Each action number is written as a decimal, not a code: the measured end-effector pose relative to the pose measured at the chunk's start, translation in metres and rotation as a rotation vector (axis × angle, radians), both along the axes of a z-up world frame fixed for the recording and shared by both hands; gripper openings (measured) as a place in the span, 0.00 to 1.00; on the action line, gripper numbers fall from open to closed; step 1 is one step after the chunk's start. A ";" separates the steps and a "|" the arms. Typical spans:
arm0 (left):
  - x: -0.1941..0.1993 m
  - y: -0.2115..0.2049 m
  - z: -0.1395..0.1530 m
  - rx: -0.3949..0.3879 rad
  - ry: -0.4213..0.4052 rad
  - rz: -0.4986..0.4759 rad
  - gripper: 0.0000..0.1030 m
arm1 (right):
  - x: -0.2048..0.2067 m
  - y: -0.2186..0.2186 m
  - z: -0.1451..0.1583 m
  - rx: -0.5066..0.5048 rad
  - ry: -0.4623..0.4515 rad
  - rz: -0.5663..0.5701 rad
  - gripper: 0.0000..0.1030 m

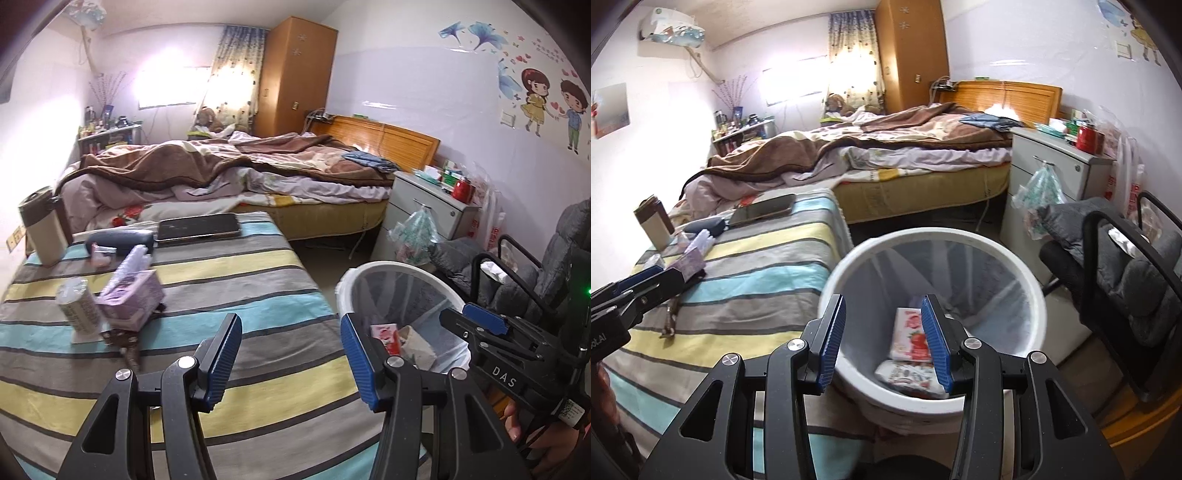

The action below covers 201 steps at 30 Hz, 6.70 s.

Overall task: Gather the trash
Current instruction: 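Swing both tools back over the bed toward the yogurt cup, then grasp the white yogurt cup with the left gripper while the right grasps the purple juice box, then carry the yogurt cup and purple juice box over the bin, then open both grippers to drop the cup and juice box into the bin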

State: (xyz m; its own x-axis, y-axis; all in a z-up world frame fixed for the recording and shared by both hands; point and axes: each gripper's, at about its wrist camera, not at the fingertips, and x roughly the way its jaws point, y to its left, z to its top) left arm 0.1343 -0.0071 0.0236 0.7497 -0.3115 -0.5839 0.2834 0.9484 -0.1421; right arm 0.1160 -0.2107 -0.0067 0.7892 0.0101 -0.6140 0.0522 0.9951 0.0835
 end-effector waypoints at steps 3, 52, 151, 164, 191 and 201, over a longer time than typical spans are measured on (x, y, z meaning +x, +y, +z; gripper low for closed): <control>-0.001 0.014 0.001 0.011 -0.006 0.032 0.54 | 0.003 0.011 0.001 0.004 -0.004 0.026 0.46; 0.105 0.211 -0.059 -0.047 0.156 0.315 0.63 | 0.088 0.162 -0.024 0.081 0.134 0.311 0.53; 0.026 0.245 -0.036 -0.018 0.103 0.424 0.48 | 0.100 0.227 -0.008 0.132 0.166 0.358 0.60; 0.017 0.176 -0.011 0.007 0.050 0.315 0.48 | 0.078 0.165 0.011 0.165 0.095 0.292 0.60; 0.028 -0.022 0.007 0.021 0.008 -0.034 0.48 | 0.029 -0.001 0.020 0.150 0.005 0.025 0.60; 0.036 -0.095 -0.002 0.005 0.035 -0.182 0.49 | 0.022 -0.054 0.004 0.110 0.058 -0.077 0.61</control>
